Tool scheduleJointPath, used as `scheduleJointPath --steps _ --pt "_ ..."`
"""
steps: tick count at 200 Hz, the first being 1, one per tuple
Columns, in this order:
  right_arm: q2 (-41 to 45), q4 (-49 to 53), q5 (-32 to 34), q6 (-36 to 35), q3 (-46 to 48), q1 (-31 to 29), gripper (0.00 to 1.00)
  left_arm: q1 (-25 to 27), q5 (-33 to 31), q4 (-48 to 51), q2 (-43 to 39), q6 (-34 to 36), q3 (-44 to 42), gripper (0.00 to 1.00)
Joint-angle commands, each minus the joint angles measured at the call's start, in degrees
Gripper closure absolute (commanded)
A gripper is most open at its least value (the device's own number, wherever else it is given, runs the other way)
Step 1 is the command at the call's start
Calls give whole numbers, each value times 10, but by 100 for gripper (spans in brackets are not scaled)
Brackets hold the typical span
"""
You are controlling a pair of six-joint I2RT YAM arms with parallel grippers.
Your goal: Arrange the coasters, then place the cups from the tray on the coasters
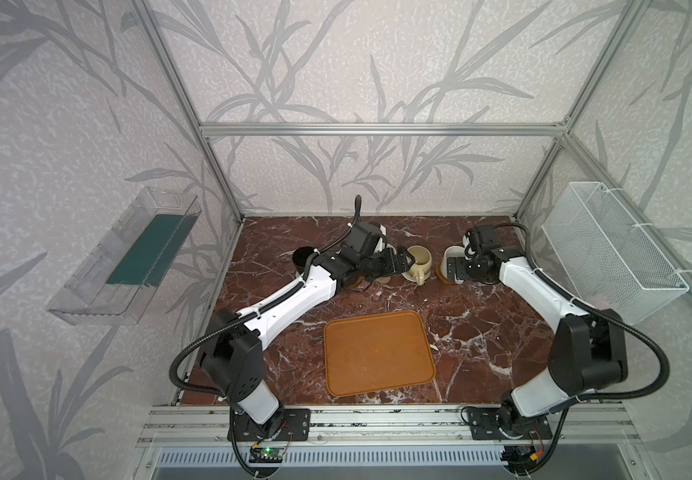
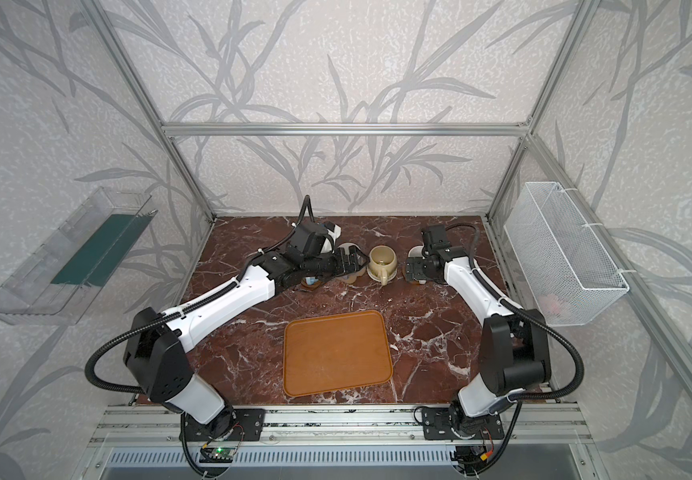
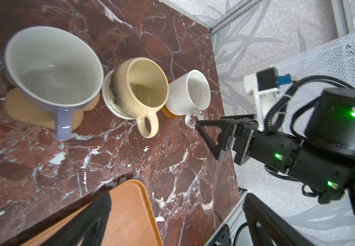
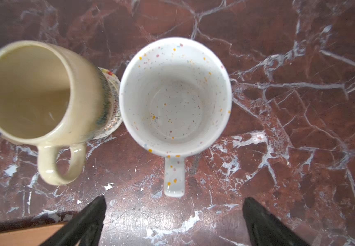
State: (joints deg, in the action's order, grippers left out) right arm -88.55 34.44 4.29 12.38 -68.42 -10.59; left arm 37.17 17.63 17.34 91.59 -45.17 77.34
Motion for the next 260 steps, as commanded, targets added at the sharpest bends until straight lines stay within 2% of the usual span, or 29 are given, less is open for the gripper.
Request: scheduleJointPath --steps 1,37,67,92,104,121,154,166,175,190,223,260 --pt "44 -10 -16 1 21 2 1 -23 -44 23 -45 33 -31 1" --pt "140 -68 -11 0 88 2 1 -79 -167 22 -141 95 -138 1" --pt "219 -195 12 -15 203 2 3 -111 -266 -15 -212 223 -232 1" --pt "264 -293 36 -24 291 2 8 -133 -348 -131 -270 292 -345 1" --pt "273 -347 54 -20 330 2 9 -145 -370 -198 -292 331 -398 1" --pt "272 -402 69 -33 362 2 9 -175 -411 -263 -302 327 -449 4" --pt "222 -453 99 -85 378 2 9 -199 -499 -320 -273 392 -469 4" --pt "196 -466 113 -95 375 3 8 -208 -505 -339 -255 406 -473 1" --pt "178 -484 115 -103 378 4 8 -214 -513 -352 -244 383 -477 1" --pt "155 -531 113 -112 390 7 7 -221 -517 -385 -234 386 -490 1" --pt "106 -664 95 -138 421 11 6 -248 -504 -461 -206 451 -515 1" --pt "70 -733 94 -157 435 17 6 -312 -439 -568 -153 390 -562 1"
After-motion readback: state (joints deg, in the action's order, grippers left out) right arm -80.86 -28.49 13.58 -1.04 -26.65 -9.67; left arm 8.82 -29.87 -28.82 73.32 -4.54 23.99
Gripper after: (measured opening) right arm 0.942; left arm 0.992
